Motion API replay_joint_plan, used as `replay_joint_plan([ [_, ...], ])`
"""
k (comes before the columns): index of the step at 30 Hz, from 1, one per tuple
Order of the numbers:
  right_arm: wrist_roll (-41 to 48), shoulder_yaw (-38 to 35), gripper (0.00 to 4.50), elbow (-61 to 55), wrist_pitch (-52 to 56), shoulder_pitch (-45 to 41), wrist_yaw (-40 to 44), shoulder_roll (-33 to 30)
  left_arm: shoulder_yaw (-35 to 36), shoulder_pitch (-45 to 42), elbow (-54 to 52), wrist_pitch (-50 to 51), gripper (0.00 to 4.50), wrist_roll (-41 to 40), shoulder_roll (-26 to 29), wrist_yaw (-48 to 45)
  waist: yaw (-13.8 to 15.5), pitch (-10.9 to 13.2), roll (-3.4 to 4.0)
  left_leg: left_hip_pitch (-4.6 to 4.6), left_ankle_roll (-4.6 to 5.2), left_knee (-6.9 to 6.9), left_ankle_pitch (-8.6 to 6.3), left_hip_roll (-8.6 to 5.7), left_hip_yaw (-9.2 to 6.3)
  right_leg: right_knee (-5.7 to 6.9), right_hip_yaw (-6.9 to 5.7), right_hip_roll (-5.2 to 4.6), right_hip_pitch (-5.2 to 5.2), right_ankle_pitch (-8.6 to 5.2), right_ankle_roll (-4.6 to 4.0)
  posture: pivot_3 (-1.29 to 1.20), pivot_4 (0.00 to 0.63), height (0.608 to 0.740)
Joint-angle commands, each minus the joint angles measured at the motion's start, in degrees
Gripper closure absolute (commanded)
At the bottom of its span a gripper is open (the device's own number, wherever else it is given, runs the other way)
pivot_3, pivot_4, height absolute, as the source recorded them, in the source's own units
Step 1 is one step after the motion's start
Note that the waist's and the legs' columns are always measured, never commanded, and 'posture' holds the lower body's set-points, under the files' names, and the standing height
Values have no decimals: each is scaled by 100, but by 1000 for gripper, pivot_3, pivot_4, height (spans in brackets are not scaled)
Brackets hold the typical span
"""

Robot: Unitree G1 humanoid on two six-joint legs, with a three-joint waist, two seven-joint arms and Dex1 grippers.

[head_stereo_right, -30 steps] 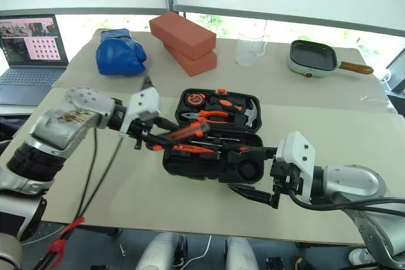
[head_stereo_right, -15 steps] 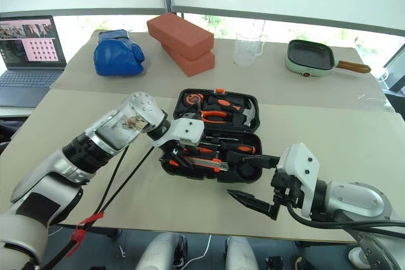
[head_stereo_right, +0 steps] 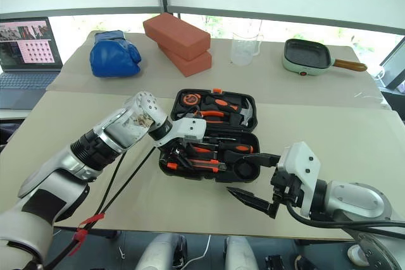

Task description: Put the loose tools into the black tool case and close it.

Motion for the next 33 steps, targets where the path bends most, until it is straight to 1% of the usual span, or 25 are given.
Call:
replay_joint_plan([
  [1, 47, -3, 0, 4, -68, -164, 29, -15, 104, 15, 85, -143, 1968, 20, -54, 35, 7, 0, 0, 0, 0, 1, 0, 0, 0, 0, 0, 0, 0, 0, 0, 0, 150, 738],
  [2, 49, 14, 0, 10, -60, -187, 36, -17, 172, -15, 77, -119, 1783, -27, -34, -1, 15, 0, 0, -1, 0, 0, 0, -1, 0, 0, 0, -1, -1, 0, 0, 0, 150, 738],
  [4, 56, 31, 0, 15, -53, -203, 55, -21, 362, -109, 9, -5, 986, -173, 52, -107, 31, 0, 0, -2, 0, 2, 0, -1, -1, 0, 0, -3, 1, 0, 1, 0, 150, 738],
  [5, 58, 32, 0, 21, -52, -206, 65, -25, 511, -163, -29, 50, 710, -283, 105, -147, 37, 0, 0, -2, 0, 3, 0, 0, -1, 1, 0, -5, 0, 1, 2, 0, 150, 738],
  [6, 60, 31, 0, 31, -52, -208, 75, -28, 660, -205, -66, 80, 315, -397, 153, -183, 36, 0, -1, -4, 0, 6, 0, 0, -1, 3, 0, -6, 0, 1, 2, 0, 150, 738],
  [7, 68, 27, 0, 46, -48, -209, 87, -34, 833, -251, -122, 180, 93, -548, 229, -249, 32, 0, 0, -5, 1, 9, 0, 1, -2, 5, 0, -6, -2, 2, 3, 0, 150, 738],
  [9, 63, 24, 0, 71, -46, -212, 108, -48, 1149, -283, -204, 262, 93, -794, 343, -321, 9, 0, 0, -5, 1, 10, 0, 3, -2, 7, 0, -3, -2, 2, 3, 0, 150, 738],
  [11, 65, 2, 0, 84, -43, -203, 132, -61, 1485, -175, -205, 112, 93, -956, 460, -262, 1, 0, 1, -4, 1, 8, 0, 5, -3, 7, 0, -2, -3, 1, 2, 0, 150, 738],
  [14, 83, -31, 0, 92, -29, -203, 166, -79, 1708, 94, -224, -181, 93, -986, 633, -173, 1, 0, 1, -1, 1, 7, 0, 4, -2, 7, 0, -2, -1, 1, 2, 0, 150, 738],
  [18, 93, -34, 0, 132, -9, -252, 218, -119, 1703, 594, -346, -677, 1213, -923, 766, -180, 1, 0, 1, 1, 0, 7, 0, 5, -1, 8, 1, -2, 0, 1, 2, 0, 150, 738],
  [19, 101, -30, 0, 143, -1, -275, 220, -128, 1659, 662, -310, -834, 1649, -829, 755, -114, 7, 0, 0, 1, 0, 7, 0, 6, -1, 8, 1, -2, 0, 1, 2, 0, 150, 738],
  [20, 108, -27, 0, 154, 5, -296, 223, -136, 1630, 708, -251, -967, 1947, -748, 729, -47, 17, 0, 0, -1, 0, 9, 0, 6, -1, 8, 1, -3, -1, 1, 2, 0, 150, 738],
  [21, 115, -26, 0, 161, 13, -313, 227, -143, 1604, 739, -195, -1056, 2391, -677, 708, 9, 33, 0, 0, -3, 1, 9, 0, 5, -2, 8, -1, -4, 0, 1, 2, 0, 150, 738],
  [22, 124, -28, 0, 161, 23, -325, 231, -149, 1589, 771, -160, -1122, 2744, -645, 694, 30, 46, 0, 0, -2, 1, 10, 0, 3, -1, 7, -1, -6, 1, 2, 3, 0, 150, 738],
  [24, 133, -32, 0, 159, 38, -336, 236, -156, 1565, 802, -139, -1164, 3416, -633, 694, 14, 52, 0, 0, -3, 1, 11, 0, 1, -1, 6, 0, -7, 2, 2, 4, 0, 150, 738],
  [25, 134, -34, 0, 152, 44, -325, 242, -162, 1549, 826, -163, -1173, 3841, -644, 701, -24, 49, 0, 0, -2, 1, 11, 0, 0, -1, 6, 0, -6, 2, 2, 4, 0, 150, 738],
  [27, 136, -44, 0, 135, 54, -298, 252, -166, 1506, 868, -198, -1216, 4478, -613, 698, -41, 35, 0, 0, -2, 1, 10, 0, 0, 0, 6, 0, -4, 0, 2, 4, 0, 150, 738],
  [31, 155, -57, 0, 78, 81, -266, 223, -154, 1280, 913, -64, -1526, 4478, -219, 651, 167, 21, 0, 0, -2, 1, 10, 0, -1, 0, 7, 0, -3, 1, 2, 4, 0, 150, 738],
  [33, 167, -59, 0, 58, 90, -256, 208, -150, 1222, 942, -43, -1588, 4478, -187, 672, 98, 20, 0, 0, -2, 1, 10, 0, -1, 0, 7, 0, -3, 1, 2, 4, 0, 150, 738],
])
